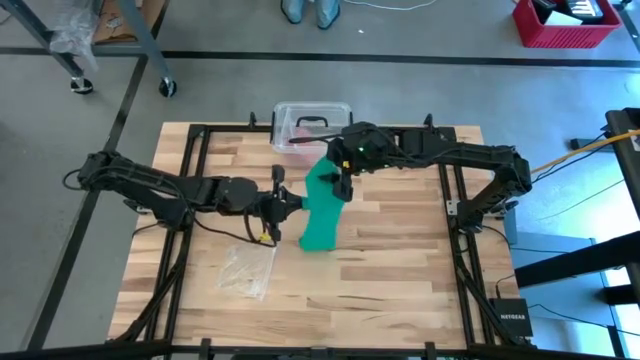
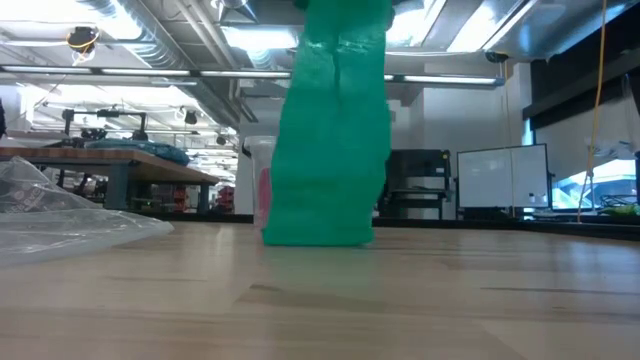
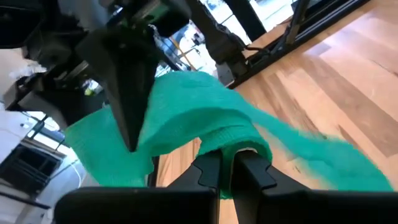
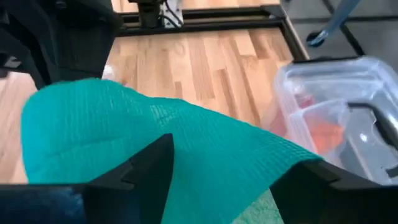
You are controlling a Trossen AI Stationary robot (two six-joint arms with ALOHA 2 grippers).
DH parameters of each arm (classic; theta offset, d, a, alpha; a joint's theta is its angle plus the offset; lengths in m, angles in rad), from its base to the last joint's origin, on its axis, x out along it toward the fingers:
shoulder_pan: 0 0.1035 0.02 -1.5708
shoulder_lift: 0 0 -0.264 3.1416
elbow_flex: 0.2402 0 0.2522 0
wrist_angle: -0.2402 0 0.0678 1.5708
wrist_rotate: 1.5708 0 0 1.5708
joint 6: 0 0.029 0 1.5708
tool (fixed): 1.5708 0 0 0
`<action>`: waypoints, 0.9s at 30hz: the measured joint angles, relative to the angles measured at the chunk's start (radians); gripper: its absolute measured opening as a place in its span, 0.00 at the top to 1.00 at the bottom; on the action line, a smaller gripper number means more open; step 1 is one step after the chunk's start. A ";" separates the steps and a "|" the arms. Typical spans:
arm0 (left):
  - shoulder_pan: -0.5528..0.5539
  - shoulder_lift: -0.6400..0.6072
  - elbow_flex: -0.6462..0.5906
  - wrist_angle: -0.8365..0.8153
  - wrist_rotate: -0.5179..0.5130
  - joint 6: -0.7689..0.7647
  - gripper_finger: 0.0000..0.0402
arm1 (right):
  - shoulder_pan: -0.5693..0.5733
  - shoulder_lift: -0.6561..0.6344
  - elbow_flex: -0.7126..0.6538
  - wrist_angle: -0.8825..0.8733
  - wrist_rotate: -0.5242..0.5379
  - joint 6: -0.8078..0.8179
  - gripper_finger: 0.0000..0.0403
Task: Roll bandage
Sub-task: Roll the green bandage
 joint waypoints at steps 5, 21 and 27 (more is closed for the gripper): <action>0.005 0.000 0.000 -0.002 -0.006 -0.011 0.97 | -0.001 0.000 0.025 -0.018 0.003 0.088 0.41; 0.005 -0.002 0.002 -0.025 -0.008 -0.015 0.97 | 0.057 -0.007 0.147 -0.197 -0.062 0.226 0.41; 0.005 -0.002 0.002 -0.023 -0.010 -0.016 0.97 | 0.060 -0.012 0.147 -0.240 -0.007 0.243 0.41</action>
